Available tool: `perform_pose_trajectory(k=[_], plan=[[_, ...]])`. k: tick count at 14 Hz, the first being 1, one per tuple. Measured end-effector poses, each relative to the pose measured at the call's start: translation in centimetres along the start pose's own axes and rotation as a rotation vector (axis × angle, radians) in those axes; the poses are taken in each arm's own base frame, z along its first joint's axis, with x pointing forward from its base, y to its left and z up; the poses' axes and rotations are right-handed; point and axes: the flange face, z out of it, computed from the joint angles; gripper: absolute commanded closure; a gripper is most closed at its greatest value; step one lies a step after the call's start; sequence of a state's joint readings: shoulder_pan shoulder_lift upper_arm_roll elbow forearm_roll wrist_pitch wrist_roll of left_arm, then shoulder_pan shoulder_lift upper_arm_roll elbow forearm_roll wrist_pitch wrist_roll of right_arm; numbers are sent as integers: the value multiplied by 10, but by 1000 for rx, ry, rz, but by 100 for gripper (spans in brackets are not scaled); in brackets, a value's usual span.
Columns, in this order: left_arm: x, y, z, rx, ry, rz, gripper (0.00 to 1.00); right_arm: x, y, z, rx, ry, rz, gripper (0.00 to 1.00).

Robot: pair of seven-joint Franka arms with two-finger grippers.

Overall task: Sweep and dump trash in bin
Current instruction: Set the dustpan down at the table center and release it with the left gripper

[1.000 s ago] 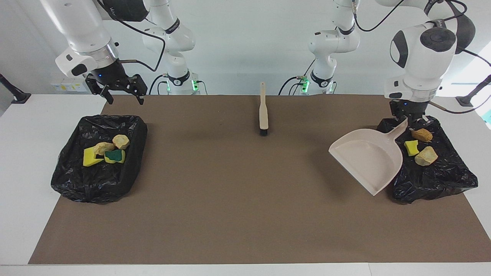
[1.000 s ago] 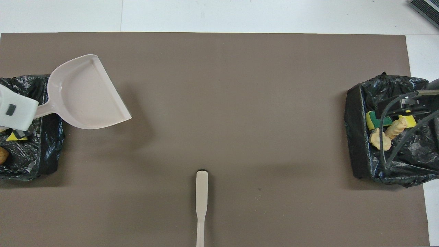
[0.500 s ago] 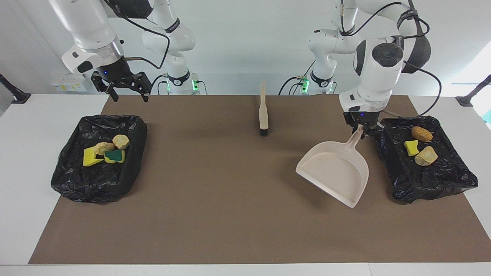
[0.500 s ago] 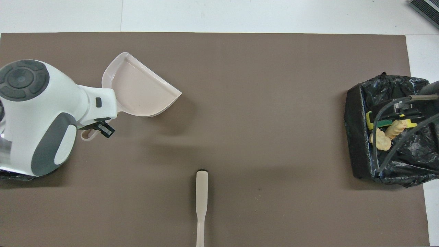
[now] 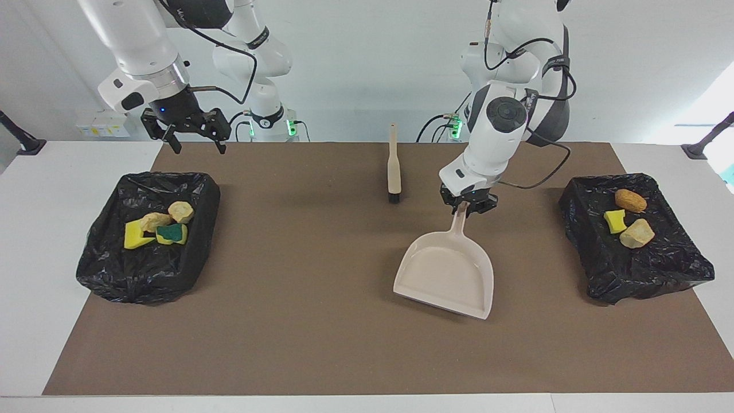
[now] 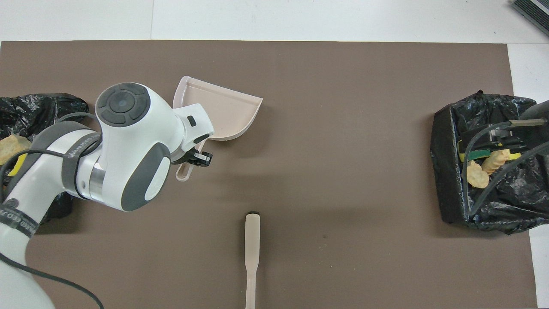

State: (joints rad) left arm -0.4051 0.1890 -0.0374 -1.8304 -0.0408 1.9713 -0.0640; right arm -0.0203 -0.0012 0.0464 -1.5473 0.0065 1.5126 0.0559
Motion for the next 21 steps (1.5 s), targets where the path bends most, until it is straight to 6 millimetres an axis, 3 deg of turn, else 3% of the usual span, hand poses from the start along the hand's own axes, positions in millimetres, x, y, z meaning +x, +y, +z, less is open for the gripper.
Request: perform_pose_trajectory(k=[6,17,20,21], plan=[[15,71,15,-33,21,-97,100,0,10,0,1,1,18,0],[21,133,48,-38,26,-150,100,0,9,0,1,1,17,0],[26,135,60,-40,35,-157,100,0,9,0,1,1,17,0],[27,133,60,-39,35,-161,94,0,9,0,1,1,17,0]])
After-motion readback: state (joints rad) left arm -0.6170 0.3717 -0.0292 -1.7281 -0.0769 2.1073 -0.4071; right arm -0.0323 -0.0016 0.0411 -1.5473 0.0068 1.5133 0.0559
